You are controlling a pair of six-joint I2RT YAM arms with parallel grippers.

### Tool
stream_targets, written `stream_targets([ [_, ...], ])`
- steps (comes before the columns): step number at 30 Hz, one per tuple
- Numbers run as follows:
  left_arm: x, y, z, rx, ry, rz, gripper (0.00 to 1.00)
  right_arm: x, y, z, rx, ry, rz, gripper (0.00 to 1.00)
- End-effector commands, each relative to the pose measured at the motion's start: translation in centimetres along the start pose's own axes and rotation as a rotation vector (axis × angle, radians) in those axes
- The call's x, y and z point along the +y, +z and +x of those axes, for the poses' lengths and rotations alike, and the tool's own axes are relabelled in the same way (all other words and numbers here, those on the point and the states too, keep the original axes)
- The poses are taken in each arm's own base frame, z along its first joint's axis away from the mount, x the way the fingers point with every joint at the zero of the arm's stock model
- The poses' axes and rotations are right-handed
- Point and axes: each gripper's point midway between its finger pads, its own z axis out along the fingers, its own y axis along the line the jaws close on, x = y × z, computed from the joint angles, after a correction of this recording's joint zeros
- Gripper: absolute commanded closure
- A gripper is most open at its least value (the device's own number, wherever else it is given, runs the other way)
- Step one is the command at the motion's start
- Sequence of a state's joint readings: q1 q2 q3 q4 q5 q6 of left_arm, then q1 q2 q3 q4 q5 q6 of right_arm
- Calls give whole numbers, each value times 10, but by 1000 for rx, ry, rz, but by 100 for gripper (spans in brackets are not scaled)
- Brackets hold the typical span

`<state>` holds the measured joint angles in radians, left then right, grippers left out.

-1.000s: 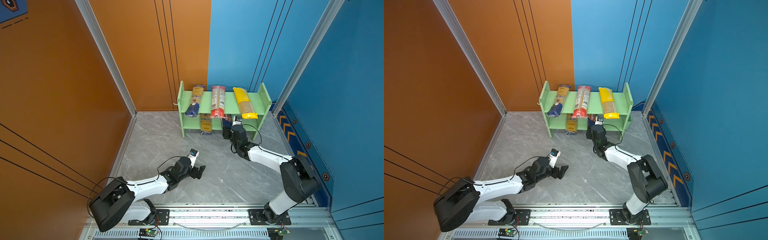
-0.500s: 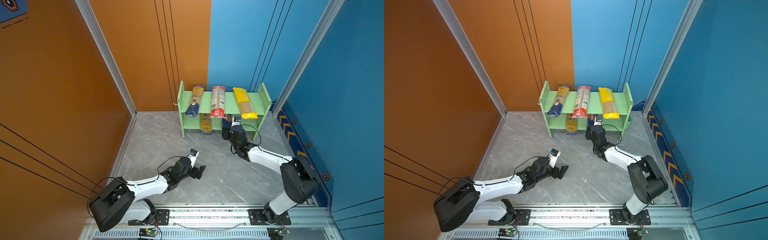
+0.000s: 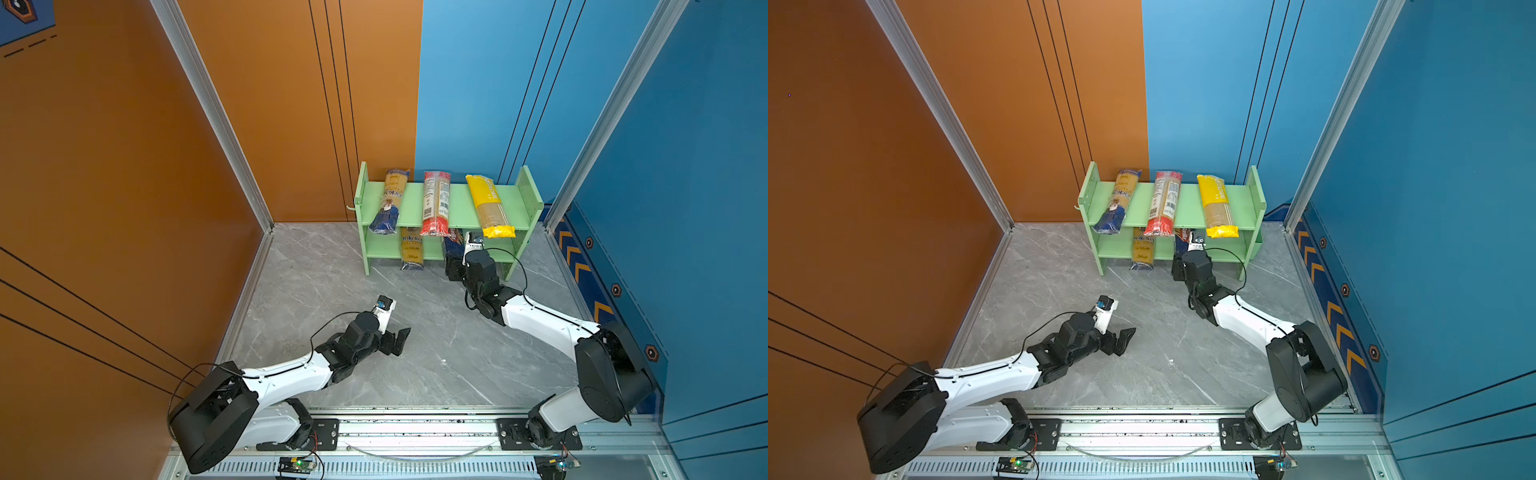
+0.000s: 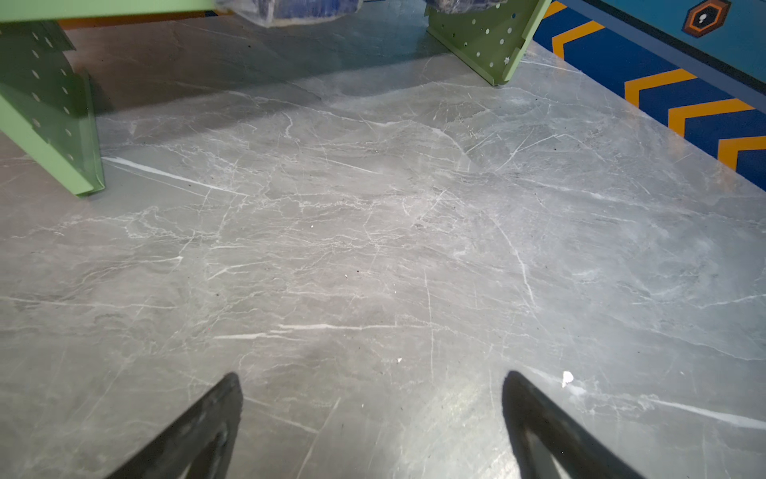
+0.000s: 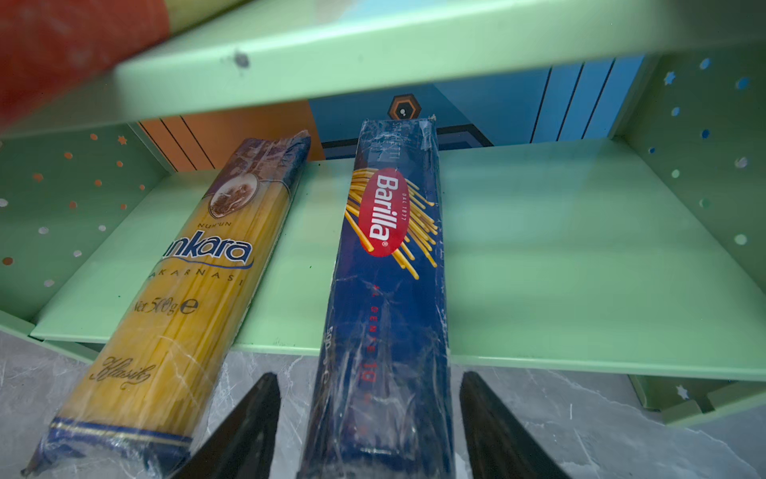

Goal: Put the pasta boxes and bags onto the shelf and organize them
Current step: 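Open the right gripper and draw it back from the Barilla box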

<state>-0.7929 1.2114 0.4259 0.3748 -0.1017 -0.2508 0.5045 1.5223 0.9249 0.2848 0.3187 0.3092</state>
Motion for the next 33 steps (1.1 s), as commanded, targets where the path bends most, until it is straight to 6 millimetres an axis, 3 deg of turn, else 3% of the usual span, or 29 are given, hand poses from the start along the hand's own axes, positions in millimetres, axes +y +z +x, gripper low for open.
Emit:
stream_targets([
  [1,6,-6,0,-2,17,-27,2,-1,-11,6,29,-49,-4,33],
  [7,12,-14,-5,-10,30,-46,2,0,-24,6,56,-73,-32,33],
  [24,28,-43,-46,-127,6,-49,2,9,-56,46,244,-188,-208,32],
  [33,44,-54,-67,-193,-4,-62,2,1,-69,58,301,-222,-274,31],
])
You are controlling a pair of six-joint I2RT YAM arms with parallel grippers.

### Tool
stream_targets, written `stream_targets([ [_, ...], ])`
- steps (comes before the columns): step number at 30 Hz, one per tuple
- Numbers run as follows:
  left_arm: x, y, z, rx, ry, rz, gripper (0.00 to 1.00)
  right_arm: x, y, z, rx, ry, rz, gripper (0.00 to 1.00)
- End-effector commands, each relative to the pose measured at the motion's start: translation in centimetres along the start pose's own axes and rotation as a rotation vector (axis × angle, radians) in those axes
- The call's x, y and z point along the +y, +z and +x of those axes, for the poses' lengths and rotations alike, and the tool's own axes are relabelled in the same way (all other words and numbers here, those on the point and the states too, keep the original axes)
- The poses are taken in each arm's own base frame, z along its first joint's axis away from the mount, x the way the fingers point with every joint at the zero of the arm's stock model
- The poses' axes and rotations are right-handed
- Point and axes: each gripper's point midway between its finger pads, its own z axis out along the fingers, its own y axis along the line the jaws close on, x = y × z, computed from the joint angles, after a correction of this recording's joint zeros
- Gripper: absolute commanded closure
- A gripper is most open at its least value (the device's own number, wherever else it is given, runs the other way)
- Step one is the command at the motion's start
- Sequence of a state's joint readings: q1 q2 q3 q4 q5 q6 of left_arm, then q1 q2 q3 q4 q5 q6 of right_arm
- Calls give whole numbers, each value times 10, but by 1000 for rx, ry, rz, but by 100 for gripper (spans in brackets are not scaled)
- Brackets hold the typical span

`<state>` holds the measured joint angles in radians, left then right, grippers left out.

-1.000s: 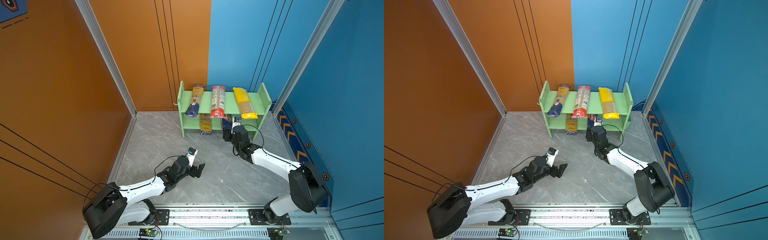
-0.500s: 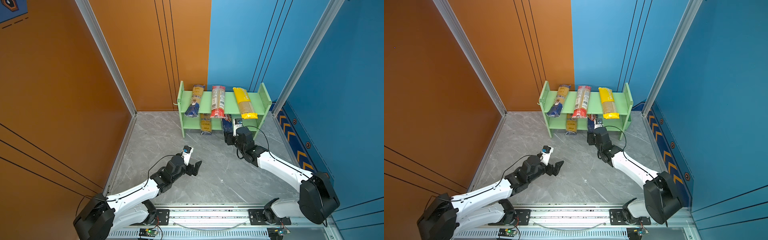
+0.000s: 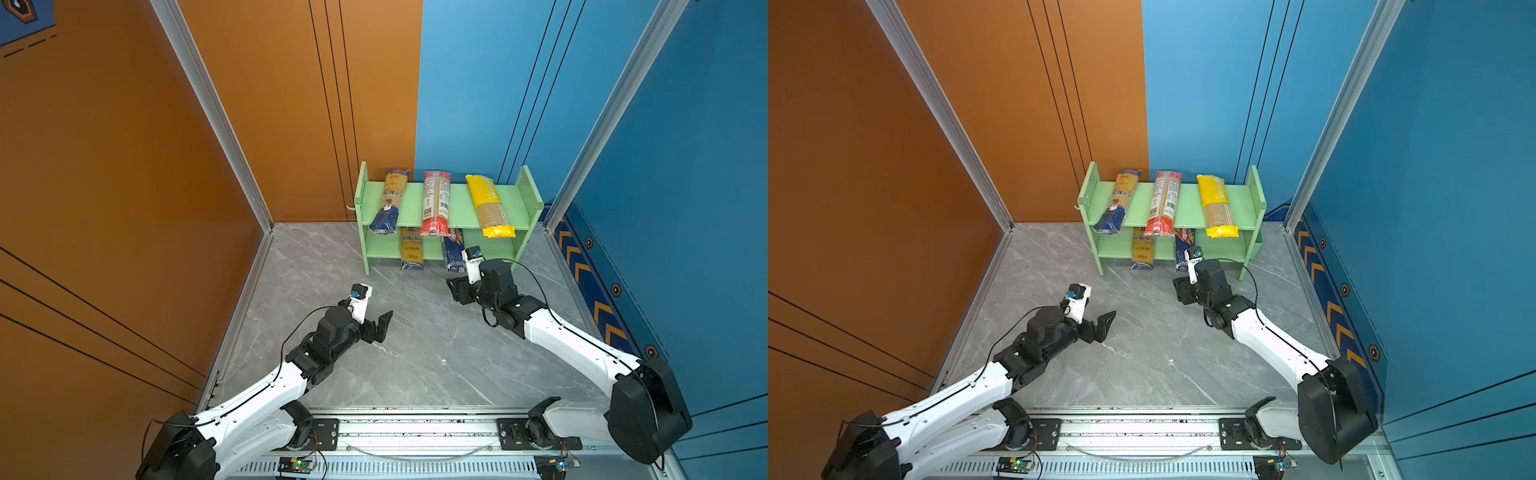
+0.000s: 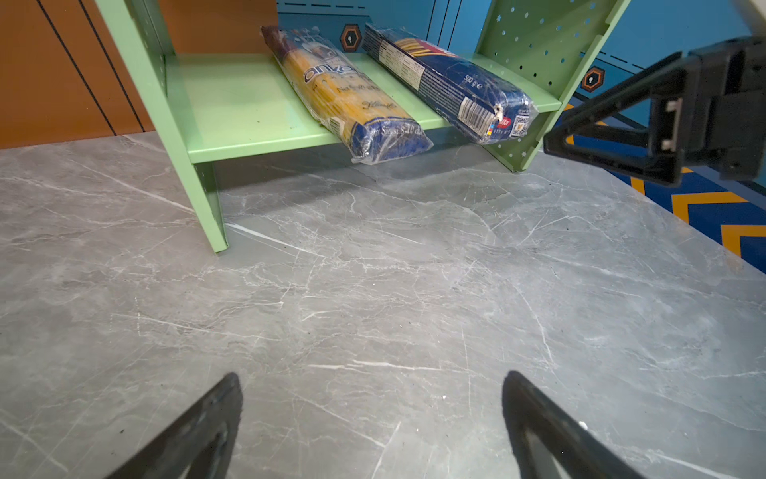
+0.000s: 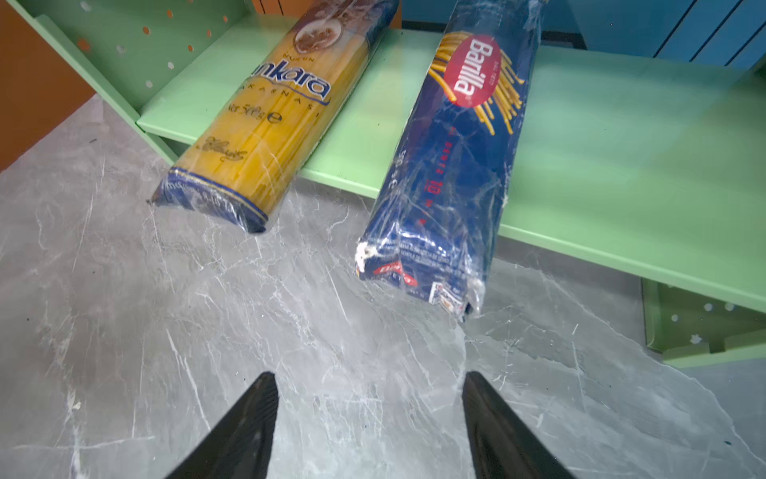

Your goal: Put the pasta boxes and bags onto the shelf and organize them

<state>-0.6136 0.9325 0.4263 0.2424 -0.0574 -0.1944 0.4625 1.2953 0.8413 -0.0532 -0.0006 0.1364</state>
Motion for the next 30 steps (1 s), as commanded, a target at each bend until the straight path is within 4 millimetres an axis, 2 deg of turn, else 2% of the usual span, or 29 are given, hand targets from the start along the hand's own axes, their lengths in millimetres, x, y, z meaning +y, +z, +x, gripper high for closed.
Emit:
stream_targets([
  [1,0,-3,-15,-33,26,24,2,1,-8,15,50,-32,-48,31],
  [7,11,-7,-28,-63,59,-4,2,-8,-19,23,72,-53,-85,31],
  [16,43,-15,-40,-92,76,-99,2,-42,-31,24,43,-10,-58,31],
  [22,71,-14,-39,-87,53,-181,2,-58,-31,21,6,38,-44,31],
  [30,93,-16,-40,-121,33,-217,2,-75,-26,23,-31,79,-28,31],
])
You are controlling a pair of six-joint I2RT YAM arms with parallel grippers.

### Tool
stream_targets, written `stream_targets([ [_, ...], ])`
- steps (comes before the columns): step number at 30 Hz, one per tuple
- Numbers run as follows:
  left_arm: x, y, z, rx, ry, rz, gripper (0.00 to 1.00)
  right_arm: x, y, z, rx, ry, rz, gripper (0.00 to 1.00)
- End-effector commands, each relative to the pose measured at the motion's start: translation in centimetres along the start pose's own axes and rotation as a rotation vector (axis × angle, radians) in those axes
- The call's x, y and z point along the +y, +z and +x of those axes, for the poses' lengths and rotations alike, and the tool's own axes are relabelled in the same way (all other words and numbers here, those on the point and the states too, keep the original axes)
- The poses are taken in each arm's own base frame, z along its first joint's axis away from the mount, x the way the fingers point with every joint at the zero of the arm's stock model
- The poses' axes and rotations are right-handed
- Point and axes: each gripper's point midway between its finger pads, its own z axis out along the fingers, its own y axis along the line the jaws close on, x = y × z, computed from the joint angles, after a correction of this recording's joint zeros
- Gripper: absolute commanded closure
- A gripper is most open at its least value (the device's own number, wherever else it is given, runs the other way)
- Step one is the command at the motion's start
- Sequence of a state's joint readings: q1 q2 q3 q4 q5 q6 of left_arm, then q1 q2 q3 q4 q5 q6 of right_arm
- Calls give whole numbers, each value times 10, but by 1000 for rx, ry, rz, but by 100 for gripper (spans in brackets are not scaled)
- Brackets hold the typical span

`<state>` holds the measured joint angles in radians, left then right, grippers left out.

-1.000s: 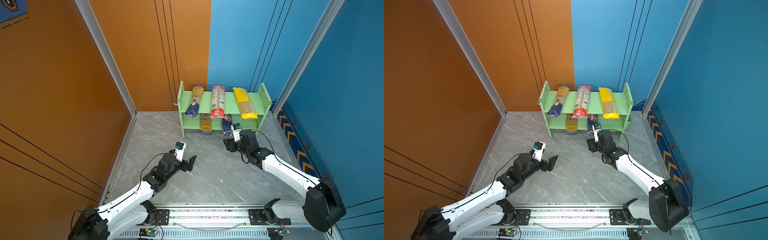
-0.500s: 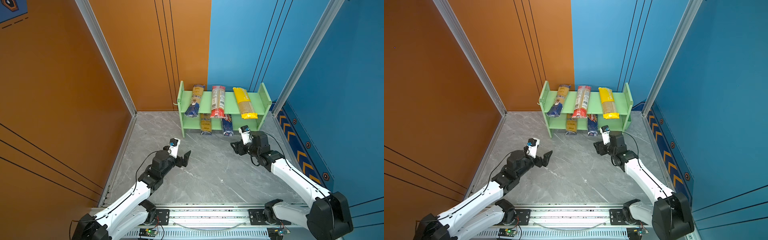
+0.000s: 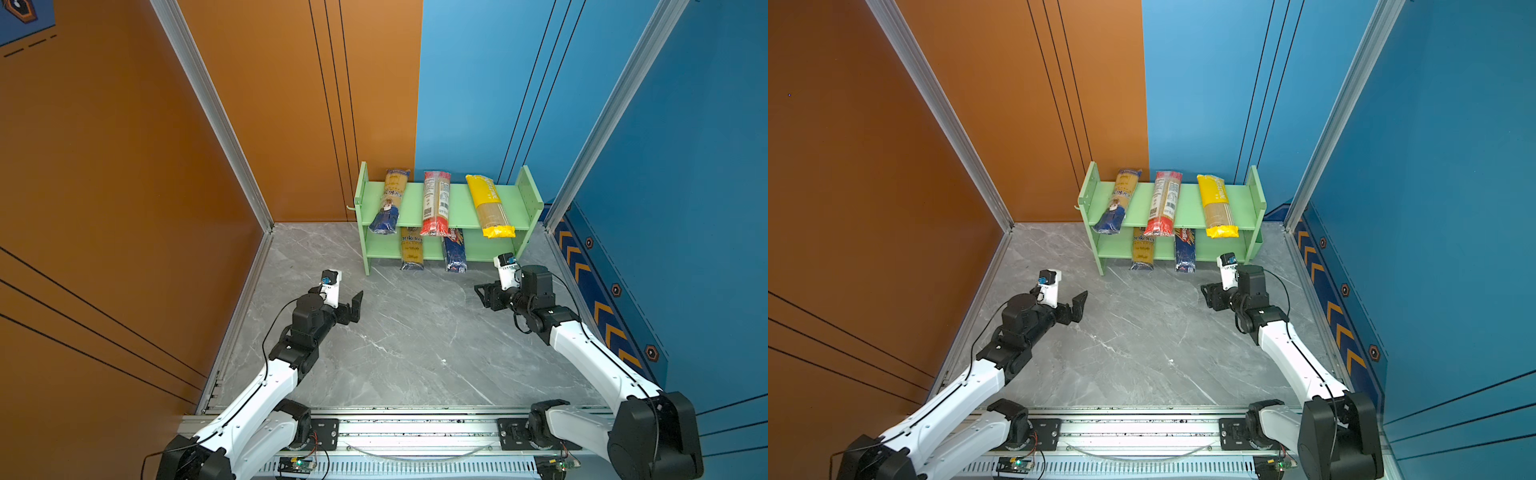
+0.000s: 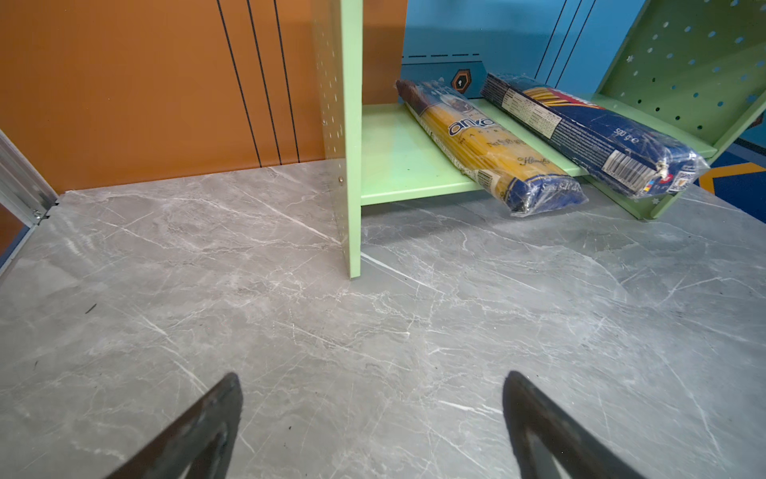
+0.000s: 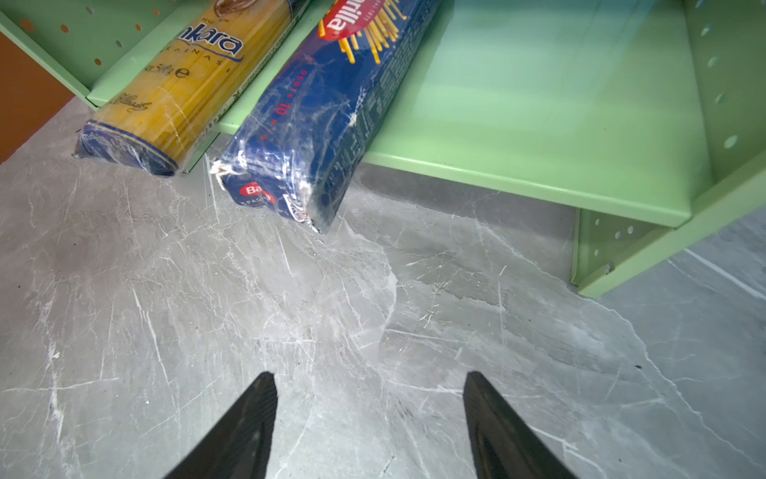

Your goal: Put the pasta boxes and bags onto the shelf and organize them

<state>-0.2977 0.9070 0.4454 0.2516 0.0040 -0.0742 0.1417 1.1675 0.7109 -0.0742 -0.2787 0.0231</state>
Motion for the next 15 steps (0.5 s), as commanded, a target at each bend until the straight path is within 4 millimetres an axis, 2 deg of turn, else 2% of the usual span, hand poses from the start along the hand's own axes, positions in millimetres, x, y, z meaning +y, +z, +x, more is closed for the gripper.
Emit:
stream_targets([
  [1,6,1,-8,-41,7,2,2,-3,2,-3,-41,16,-16,31],
  [15,59,7,-10,-97,-26,-127,2,-39,17,9,-81,65,76,31],
])
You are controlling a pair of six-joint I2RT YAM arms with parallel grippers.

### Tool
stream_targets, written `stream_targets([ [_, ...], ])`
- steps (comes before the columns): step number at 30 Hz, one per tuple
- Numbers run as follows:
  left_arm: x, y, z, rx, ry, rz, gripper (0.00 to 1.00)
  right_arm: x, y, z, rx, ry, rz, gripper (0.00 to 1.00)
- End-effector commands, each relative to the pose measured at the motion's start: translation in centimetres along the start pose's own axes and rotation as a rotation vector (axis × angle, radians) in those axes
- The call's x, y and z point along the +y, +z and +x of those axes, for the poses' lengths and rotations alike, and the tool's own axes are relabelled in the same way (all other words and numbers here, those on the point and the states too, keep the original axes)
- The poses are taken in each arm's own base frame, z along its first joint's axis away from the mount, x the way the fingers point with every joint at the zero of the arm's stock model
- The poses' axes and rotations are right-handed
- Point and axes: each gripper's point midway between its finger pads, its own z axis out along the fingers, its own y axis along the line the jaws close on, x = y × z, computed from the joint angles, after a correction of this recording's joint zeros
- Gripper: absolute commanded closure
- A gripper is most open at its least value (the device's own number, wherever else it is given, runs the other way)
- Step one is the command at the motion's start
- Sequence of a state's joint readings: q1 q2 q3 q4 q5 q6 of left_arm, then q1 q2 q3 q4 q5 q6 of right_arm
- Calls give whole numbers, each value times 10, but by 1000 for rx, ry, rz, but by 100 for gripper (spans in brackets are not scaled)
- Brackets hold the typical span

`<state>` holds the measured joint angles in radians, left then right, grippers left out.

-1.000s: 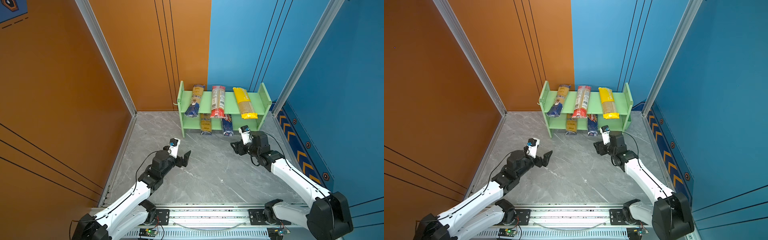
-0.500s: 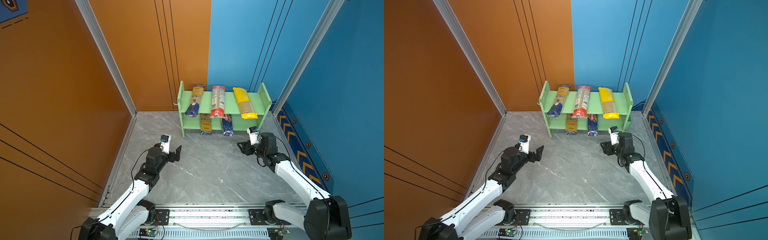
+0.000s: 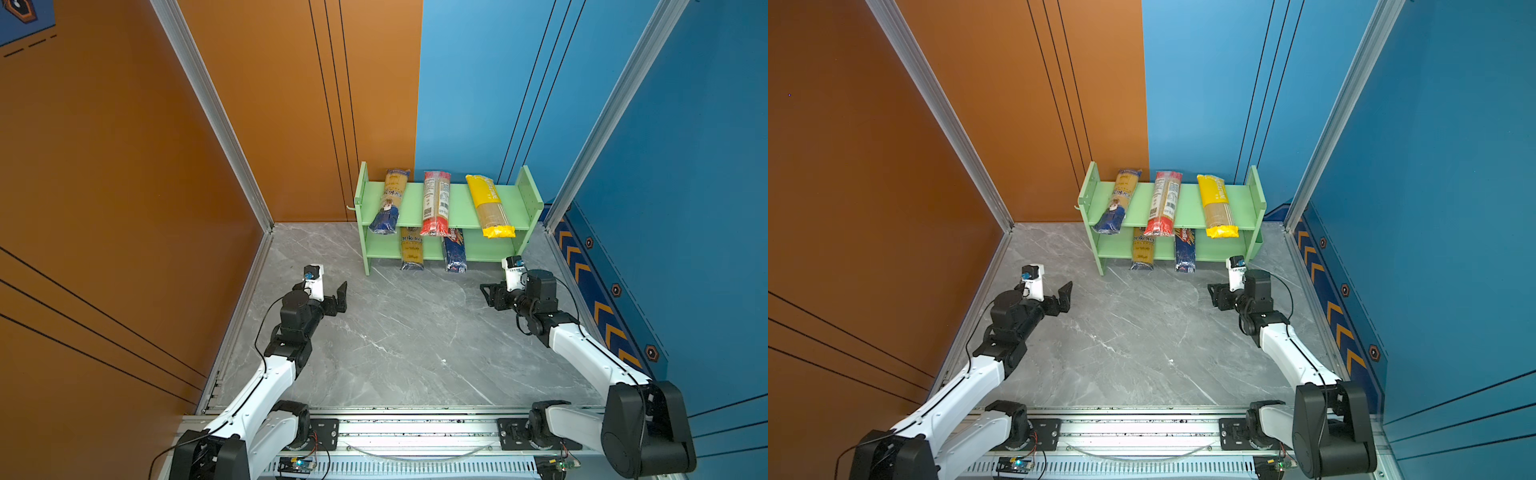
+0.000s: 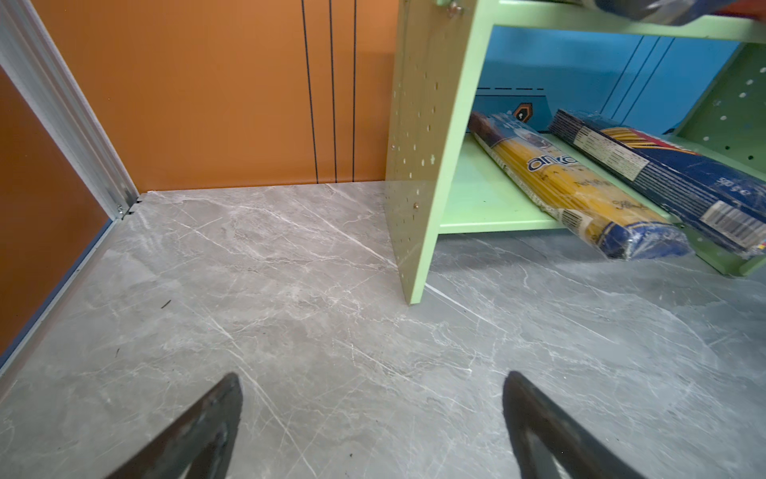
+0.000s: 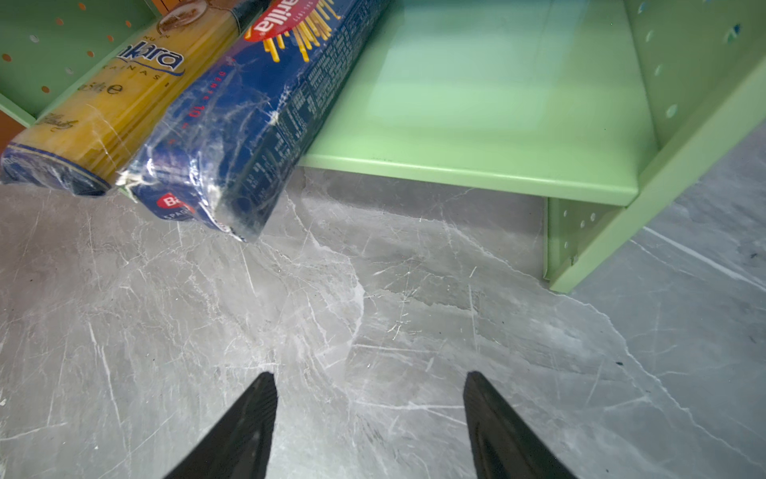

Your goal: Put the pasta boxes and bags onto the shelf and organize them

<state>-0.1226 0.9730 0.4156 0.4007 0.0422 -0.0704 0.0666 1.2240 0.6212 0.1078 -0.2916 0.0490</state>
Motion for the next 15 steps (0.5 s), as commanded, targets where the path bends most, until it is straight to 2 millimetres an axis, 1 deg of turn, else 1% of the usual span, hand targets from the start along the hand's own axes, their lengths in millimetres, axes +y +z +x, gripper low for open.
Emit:
stream_targets([
  [1,8,3,-3,-33,18,-12,2,-11,4,-2,-37,11,32,31],
  [4,18,7,-1,-30,18,-35,2,-18,6,0,-39,21,45,31],
  [8,37,9,4,-18,3,-107,2,-26,7,-1,-57,37,59,31],
  [15,59,15,16,-1,-10,-172,2,-39,8,-3,-80,49,99,31],
])
